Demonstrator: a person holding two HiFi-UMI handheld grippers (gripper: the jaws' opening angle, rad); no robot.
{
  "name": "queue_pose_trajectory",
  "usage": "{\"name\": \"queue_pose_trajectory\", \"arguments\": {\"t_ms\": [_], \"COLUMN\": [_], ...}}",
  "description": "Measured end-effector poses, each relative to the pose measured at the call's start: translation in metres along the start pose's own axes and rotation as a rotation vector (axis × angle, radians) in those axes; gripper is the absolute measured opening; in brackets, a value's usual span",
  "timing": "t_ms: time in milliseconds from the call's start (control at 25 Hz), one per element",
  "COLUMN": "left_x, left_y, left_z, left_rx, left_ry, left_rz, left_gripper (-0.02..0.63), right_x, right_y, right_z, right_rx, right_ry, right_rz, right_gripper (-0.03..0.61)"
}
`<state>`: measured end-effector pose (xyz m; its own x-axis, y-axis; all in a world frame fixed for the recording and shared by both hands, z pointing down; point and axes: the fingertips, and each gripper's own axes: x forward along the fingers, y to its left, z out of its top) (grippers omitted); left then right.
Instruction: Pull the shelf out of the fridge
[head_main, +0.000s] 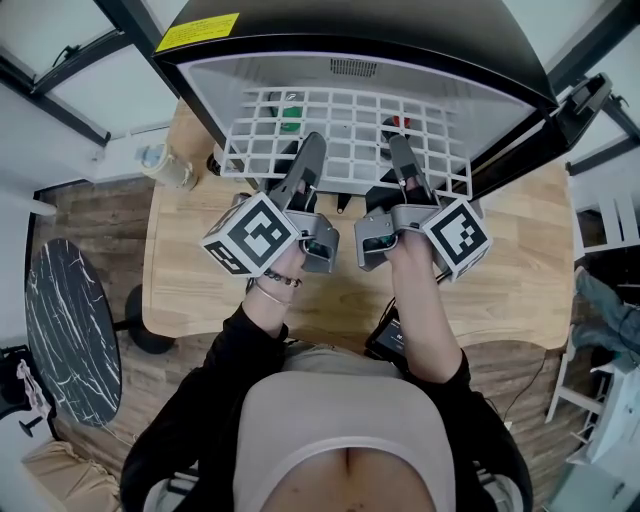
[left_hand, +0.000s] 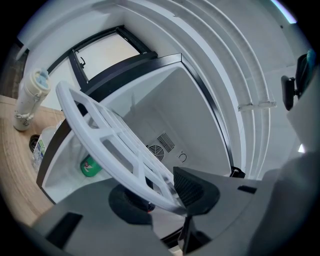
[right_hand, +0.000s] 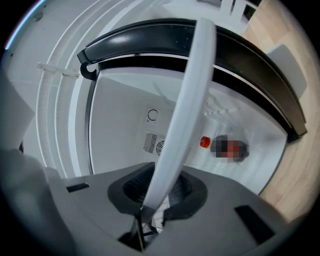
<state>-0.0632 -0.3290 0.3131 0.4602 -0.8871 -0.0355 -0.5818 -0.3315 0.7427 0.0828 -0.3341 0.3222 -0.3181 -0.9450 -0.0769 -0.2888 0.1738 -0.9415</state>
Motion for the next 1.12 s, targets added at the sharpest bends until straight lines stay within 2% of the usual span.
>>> {"name": "queue_pose_trajectory", "arguments": {"t_ms": [1120], "left_x": [-0.015], "left_y": [-0.005], "left_z": [-0.005], "left_rx": [-0.013], "left_ry": [0.011], "left_rz": [-0.011], "left_gripper": [0.132], "right_x": [-0.015], "right_y": [0.002], "right_z": [-0.005], "right_rx": [0.017], "right_ry": [-0.005], "right_rz": [-0.006], "right_gripper": [0.072]}}
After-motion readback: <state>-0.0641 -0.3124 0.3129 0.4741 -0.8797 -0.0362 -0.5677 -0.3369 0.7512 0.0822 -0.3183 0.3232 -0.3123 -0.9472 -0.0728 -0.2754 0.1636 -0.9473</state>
